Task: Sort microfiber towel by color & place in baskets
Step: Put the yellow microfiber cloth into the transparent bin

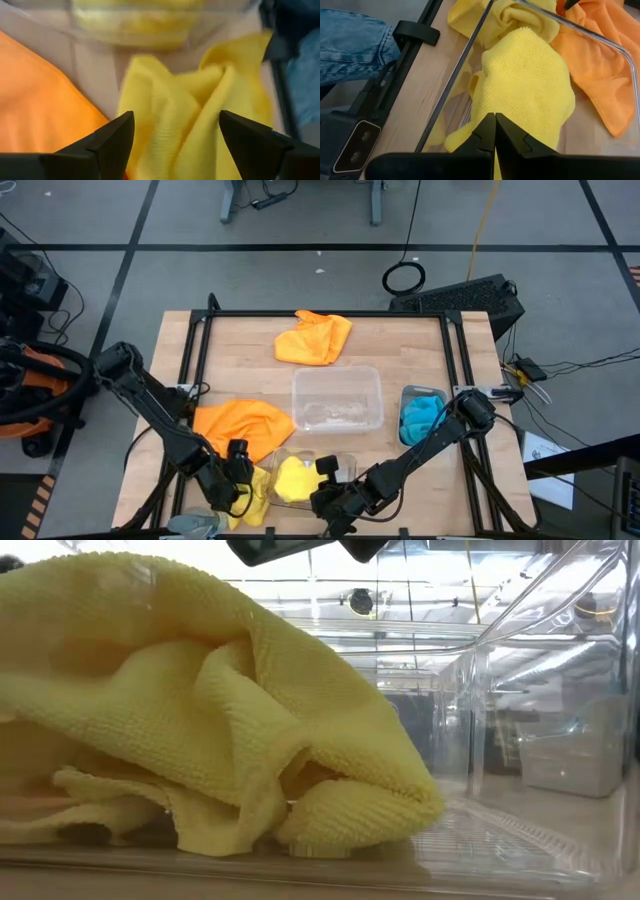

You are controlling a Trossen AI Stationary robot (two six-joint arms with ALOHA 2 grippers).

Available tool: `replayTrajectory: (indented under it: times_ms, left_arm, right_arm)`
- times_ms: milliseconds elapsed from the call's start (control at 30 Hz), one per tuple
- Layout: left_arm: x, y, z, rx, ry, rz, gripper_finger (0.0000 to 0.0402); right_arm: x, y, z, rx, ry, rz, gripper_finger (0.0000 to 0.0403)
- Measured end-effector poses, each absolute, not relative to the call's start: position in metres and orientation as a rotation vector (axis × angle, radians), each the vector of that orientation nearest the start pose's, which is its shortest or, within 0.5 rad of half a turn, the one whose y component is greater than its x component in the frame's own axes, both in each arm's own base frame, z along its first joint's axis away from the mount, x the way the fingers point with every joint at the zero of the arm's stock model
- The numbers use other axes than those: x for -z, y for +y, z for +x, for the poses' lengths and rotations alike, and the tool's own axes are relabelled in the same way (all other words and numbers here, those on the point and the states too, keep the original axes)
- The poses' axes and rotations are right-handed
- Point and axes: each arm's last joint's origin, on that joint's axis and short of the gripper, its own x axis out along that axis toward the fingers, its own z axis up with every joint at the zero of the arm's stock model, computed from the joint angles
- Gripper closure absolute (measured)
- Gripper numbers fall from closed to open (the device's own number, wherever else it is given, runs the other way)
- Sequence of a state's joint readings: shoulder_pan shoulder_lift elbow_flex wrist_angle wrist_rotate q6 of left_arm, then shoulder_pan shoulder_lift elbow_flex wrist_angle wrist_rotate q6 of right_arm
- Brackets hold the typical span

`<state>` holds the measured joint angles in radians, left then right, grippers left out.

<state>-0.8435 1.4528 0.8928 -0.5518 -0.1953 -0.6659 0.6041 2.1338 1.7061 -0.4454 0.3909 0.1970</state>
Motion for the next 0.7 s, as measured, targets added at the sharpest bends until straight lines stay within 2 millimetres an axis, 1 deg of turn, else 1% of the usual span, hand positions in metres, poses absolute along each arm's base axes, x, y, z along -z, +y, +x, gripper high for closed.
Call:
replayTrajectory:
  times_ms: [167, 267, 367, 500, 567, 600, 633, 700]
  left_arm:
    - [-0.177, -0.200, 0.192, 0.211, 1.209, 0.008, 0.0107]
    - [-0.167, -0.203, 0.196, 0.260, 1.251, 0.024, 0.0132]
    - [-0.161, -0.206, 0.198, 0.308, 1.257, 0.062, 0.0188]
    - [-0.160, -0.205, 0.198, 0.324, 1.262, 0.093, 0.0299]
    - [-0.164, -0.202, 0.195, 0.299, 1.287, 0.116, 0.0359]
    - [-0.168, -0.200, 0.193, 0.279, 1.299, 0.112, 0.0378]
    - [-0.172, -0.198, 0.191, 0.259, 1.307, 0.105, 0.0386]
    - [-0.182, -0.195, 0.189, 0.235, 1.296, 0.109, 0.0384]
  right_arm:
    - [-0.207, 0.258, 0.393, -0.122, 0.780, -0.231, 0.0403]
    - [-0.207, 0.258, 0.393, -0.122, 0.780, -0.231, 0.0403]
    - [-0.207, 0.258, 0.393, -0.122, 0.780, -0.231, 0.0403]
    - [-0.207, 0.258, 0.393, -0.122, 0.779, -0.230, 0.0403]
    - [-0.208, 0.258, 0.393, -0.122, 0.778, -0.230, 0.0403]
    - [-0.208, 0.258, 0.393, -0.124, 0.774, -0.229, 0.0403]
    - [-0.208, 0.258, 0.393, -0.125, 0.769, -0.227, 0.0403]
    - [-0.209, 0.258, 0.394, -0.125, 0.764, -0.225, 0.0403]
